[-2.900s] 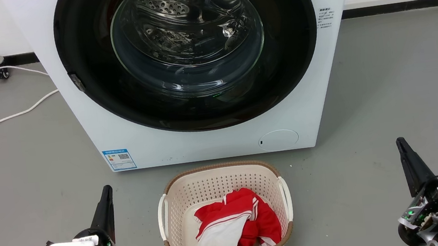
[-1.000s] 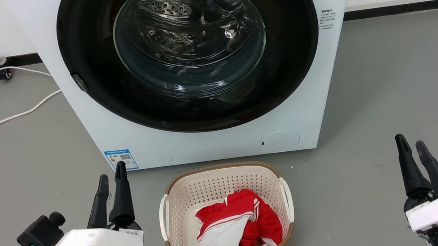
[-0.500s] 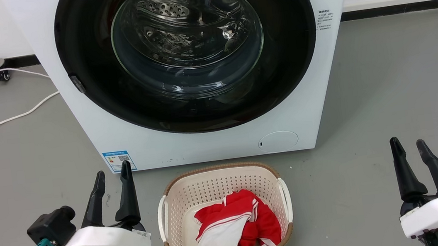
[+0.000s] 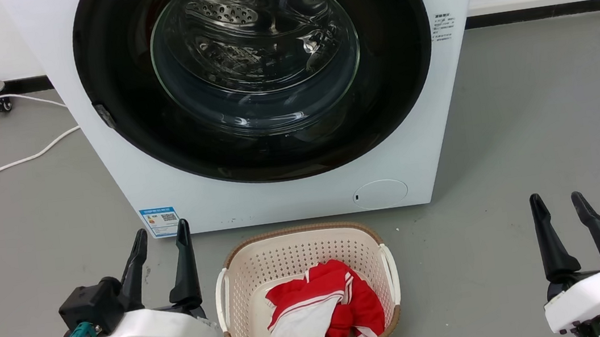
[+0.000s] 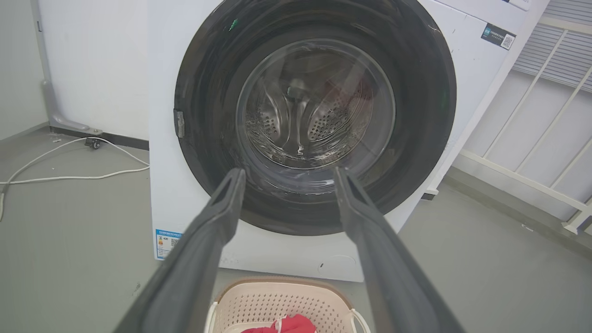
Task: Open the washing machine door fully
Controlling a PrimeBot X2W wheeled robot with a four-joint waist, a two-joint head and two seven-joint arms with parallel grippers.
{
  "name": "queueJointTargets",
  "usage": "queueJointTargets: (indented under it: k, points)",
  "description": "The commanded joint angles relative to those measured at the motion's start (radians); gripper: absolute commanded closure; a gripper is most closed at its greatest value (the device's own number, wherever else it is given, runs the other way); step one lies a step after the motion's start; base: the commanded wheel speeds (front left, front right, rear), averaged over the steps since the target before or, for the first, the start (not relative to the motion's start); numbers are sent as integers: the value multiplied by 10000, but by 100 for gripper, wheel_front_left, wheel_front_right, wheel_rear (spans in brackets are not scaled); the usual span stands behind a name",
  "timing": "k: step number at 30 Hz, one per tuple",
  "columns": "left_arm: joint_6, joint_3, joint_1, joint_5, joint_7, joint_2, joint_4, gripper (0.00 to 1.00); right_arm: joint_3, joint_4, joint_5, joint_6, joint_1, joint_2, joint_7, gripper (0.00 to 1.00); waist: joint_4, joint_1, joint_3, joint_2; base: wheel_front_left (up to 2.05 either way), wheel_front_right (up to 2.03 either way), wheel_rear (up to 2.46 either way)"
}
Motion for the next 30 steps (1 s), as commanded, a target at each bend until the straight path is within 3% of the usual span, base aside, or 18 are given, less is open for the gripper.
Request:
queueJointTargets:
  k: [1, 30]
  points:
    - [45, -48, -193, 270, -95, 112, -109, 0, 6, -175, -317, -3, 65, -5, 16, 0, 0, -1, -1, 0, 0, 0, 0]
    - [339, -436, 97, 2512, -738, 166, -510, 0, -68, -562, -2710, -3, 338, 2, -67, 0, 36, -1, -15, 0, 0, 0, 0]
